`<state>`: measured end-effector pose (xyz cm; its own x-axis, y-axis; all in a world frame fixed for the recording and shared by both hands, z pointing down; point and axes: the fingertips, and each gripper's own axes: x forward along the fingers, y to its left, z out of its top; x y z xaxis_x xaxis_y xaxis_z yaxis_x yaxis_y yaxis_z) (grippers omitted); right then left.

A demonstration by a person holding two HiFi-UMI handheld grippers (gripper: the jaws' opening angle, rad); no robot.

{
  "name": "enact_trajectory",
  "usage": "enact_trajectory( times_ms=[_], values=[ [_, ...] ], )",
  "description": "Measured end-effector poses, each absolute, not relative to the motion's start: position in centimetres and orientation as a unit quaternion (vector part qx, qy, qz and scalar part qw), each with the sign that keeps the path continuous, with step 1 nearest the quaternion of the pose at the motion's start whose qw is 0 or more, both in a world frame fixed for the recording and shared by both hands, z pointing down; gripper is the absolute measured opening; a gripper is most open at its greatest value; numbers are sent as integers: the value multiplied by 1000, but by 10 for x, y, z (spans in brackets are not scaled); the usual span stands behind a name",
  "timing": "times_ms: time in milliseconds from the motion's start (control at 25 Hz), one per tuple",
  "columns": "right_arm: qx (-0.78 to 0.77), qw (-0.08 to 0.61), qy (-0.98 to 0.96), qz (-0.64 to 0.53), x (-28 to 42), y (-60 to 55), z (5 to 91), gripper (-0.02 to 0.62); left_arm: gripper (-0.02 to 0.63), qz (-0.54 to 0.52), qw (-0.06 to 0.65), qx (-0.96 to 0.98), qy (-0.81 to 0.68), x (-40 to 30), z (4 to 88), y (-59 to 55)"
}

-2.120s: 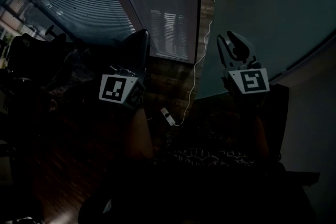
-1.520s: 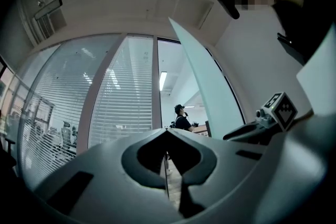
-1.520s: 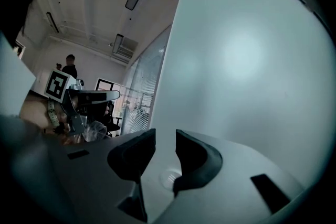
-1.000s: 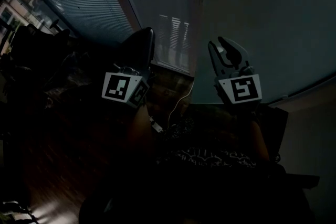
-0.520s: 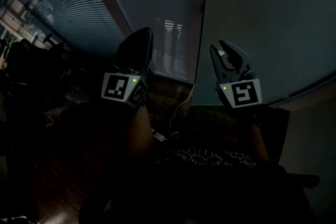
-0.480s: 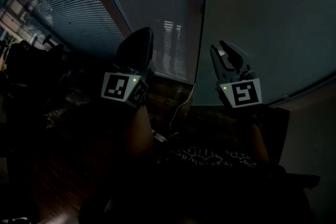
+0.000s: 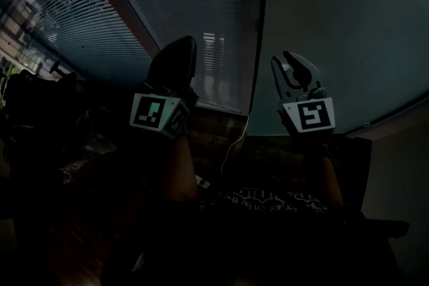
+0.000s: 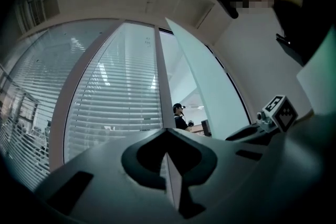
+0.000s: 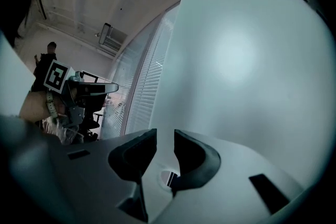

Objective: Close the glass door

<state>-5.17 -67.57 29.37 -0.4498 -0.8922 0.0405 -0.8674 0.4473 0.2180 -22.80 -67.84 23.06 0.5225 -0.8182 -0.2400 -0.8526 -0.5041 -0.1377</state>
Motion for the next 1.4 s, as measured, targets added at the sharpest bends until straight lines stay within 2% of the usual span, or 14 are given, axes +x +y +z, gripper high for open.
enact_trajectory(
  times_ms=[1400],
  values=[
    [588, 51, -806, -40, -43, -770, 292, 100, 2, 67, 103, -880, 459, -242, 247, -774]
  ],
)
